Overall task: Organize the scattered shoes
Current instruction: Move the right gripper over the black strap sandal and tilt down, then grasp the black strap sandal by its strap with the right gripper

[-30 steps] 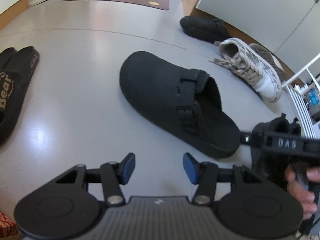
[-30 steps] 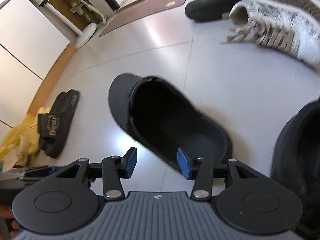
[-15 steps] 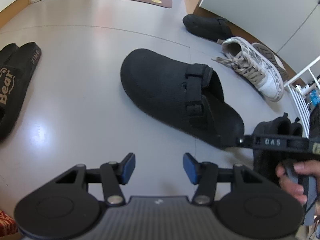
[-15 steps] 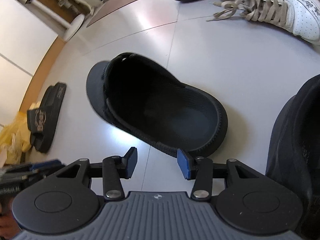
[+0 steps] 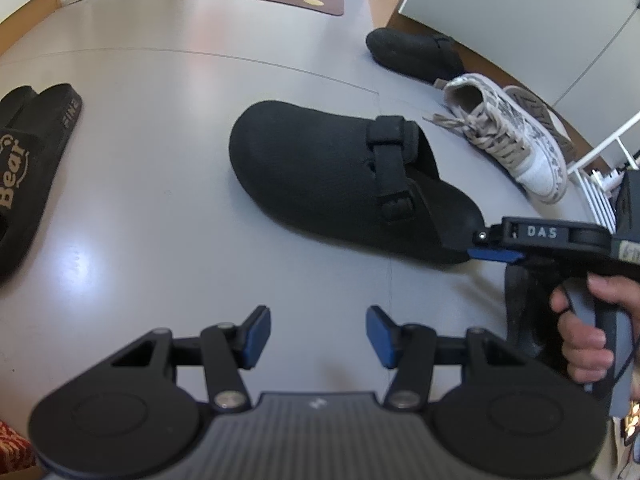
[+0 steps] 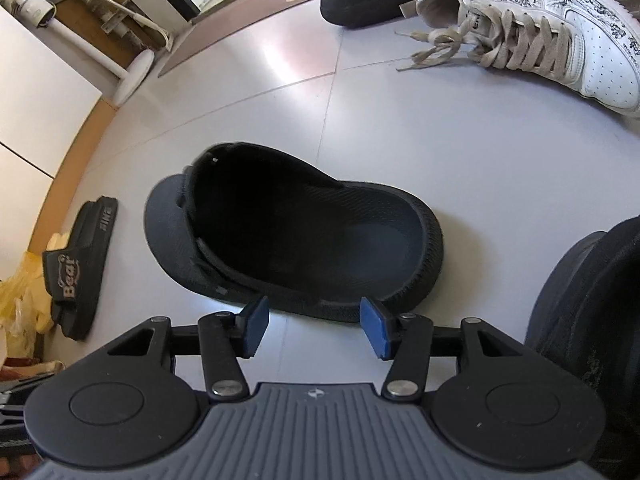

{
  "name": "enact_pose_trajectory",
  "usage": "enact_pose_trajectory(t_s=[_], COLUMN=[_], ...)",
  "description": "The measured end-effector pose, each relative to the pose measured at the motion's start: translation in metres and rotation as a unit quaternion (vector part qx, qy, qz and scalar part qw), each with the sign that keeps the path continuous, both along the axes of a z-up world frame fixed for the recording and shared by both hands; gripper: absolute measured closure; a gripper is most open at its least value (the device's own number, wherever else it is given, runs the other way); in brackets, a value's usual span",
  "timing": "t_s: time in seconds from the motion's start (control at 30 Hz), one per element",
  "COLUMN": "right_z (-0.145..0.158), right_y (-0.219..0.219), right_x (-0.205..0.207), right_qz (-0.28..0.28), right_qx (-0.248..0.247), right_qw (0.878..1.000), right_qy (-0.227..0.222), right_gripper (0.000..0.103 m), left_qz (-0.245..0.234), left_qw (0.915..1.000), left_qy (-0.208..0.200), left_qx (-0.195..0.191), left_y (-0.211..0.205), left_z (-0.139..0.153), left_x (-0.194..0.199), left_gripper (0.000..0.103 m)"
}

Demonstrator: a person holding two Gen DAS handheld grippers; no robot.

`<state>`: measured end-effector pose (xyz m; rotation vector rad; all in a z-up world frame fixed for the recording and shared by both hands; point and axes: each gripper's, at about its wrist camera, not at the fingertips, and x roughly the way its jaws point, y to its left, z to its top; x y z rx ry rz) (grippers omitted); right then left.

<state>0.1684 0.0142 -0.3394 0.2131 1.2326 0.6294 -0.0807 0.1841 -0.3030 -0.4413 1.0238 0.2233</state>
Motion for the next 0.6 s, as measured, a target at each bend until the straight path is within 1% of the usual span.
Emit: enact_pose_trajectory(t_s=[0.1,0.17,0.2,0.23,0.37,0.4,0.43,0.5,0.53,0.57,0.6], right_z=[0.007,0.005,0.002,0.000,-0.005,-0.008,-0.010,-0.016,-0.022,-0.025,-0.028], right_y=[0.002,0.002,0.003,0.003,0.006,0.005,0.005,0.005,0.003,0.001,0.001], right_x=[0.001,0.005,0.007,0.009,0.011,0.011,0.012,0.013,0.013,0.013,0.012], right_qz=[-0.007,-0.025,-0.042,-0.055,-0.088,-0.097,-0.106,-0.125,-0.148,-0.162,-0.171], right_qx=[0.028,0.056,0.075,0.086,0.089,0.092,0.096,0.104,0.116,0.123,0.127], right_qw=[0.999,0.997,0.994,0.991,0.988,0.986,0.984,0.979,0.971,0.966,0.963], right_qy=[0.013,0.045,0.068,0.082,0.088,0.095,0.105,0.124,0.147,0.159,0.167], right_gripper=[0.047,0.047,0.047,0.047,0.047,0.046,0.045,0.038,0.036,0.032,0.031], left_qz=[0.013,0.020,0.021,0.023,0.025,0.025,0.025,0.026,0.028,0.031,0.033], left_qw=[0.9999,0.9998,0.9997,0.9997,0.9996,0.9996,0.9996,0.9996,0.9995,0.9994,0.9994], left_qy=[-0.005,-0.006,-0.007,-0.008,-0.011,-0.011,-0.011,-0.011,-0.011,-0.012,-0.012], left_qx=[-0.002,-0.006,-0.007,-0.007,-0.010,-0.010,-0.010,-0.009,-0.009,-0.008,-0.009], left_y=[0.004,0.006,0.006,0.007,0.009,0.009,0.010,0.012,0.013,0.015,0.016], left_z=[0.001,0.001,0.001,0.001,0.001,0.001,0.001,0.001,0.001,0.001,0.001], left_x=[-0.002,-0.003,-0.002,-0.002,-0.004,-0.004,-0.004,-0.004,-0.005,-0.005,-0.006], left_gripper=[0.046,0.046,0.046,0.046,0.046,0.046,0.046,0.046,0.046,0.046,0.046])
